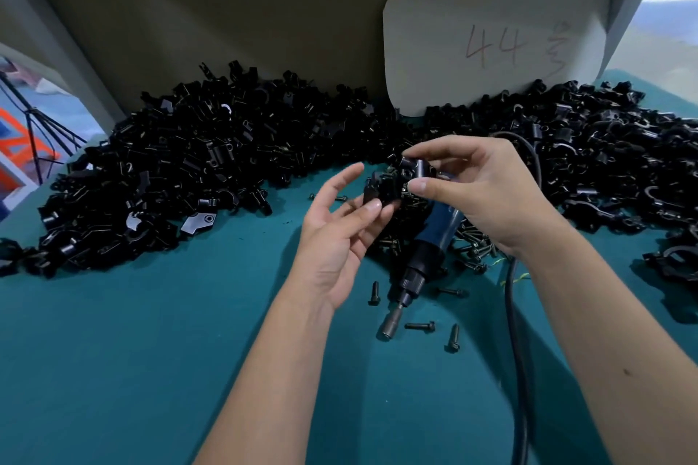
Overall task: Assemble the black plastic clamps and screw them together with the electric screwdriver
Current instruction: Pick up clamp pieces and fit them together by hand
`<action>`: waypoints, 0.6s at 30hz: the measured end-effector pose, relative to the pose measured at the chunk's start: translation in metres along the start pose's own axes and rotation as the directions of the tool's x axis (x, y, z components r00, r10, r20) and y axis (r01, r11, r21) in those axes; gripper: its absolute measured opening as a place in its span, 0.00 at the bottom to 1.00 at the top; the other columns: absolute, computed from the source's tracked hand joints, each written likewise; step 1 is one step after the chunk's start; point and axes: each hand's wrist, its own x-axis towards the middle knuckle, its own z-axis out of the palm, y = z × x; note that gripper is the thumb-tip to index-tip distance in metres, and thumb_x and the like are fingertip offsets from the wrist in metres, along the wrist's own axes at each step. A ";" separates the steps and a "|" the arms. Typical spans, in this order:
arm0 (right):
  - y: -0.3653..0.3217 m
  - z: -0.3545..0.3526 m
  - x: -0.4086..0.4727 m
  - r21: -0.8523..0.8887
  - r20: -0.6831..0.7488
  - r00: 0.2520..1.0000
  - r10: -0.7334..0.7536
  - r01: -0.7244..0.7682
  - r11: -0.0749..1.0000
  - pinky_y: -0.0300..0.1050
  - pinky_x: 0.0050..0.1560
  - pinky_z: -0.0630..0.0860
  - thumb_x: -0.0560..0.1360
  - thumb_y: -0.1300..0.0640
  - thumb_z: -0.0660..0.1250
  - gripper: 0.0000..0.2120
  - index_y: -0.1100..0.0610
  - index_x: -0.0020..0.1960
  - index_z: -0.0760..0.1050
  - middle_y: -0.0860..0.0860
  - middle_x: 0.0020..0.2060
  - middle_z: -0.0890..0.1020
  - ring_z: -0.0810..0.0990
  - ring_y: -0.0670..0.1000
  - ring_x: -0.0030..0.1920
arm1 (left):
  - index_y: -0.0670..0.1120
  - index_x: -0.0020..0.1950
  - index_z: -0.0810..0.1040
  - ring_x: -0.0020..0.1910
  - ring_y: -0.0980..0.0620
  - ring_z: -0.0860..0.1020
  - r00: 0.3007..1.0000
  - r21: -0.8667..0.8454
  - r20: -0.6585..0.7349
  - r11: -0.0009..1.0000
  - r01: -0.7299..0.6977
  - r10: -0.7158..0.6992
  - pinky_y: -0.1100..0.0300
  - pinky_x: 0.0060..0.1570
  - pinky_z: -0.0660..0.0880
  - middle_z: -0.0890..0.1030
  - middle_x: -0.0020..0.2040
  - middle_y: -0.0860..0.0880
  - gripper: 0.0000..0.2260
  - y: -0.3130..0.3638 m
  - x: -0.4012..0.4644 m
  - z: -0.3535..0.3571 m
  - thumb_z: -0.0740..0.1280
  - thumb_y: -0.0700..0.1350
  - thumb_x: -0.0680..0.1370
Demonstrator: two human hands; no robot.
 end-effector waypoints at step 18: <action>-0.003 0.013 -0.001 -0.020 -0.063 0.998 -0.028 0.027 0.999 0.39 0.51 0.81 0.72 0.58 0.80 0.14 0.49 0.56 0.86 0.46 0.46 0.89 0.86 0.46 0.48 | 0.42 0.54 0.85 0.48 0.46 0.86 0.984 0.219 -0.023 0.961 -0.170 0.179 0.58 0.45 0.82 0.87 0.50 0.43 0.15 -0.002 0.001 0.003 0.77 0.46 0.70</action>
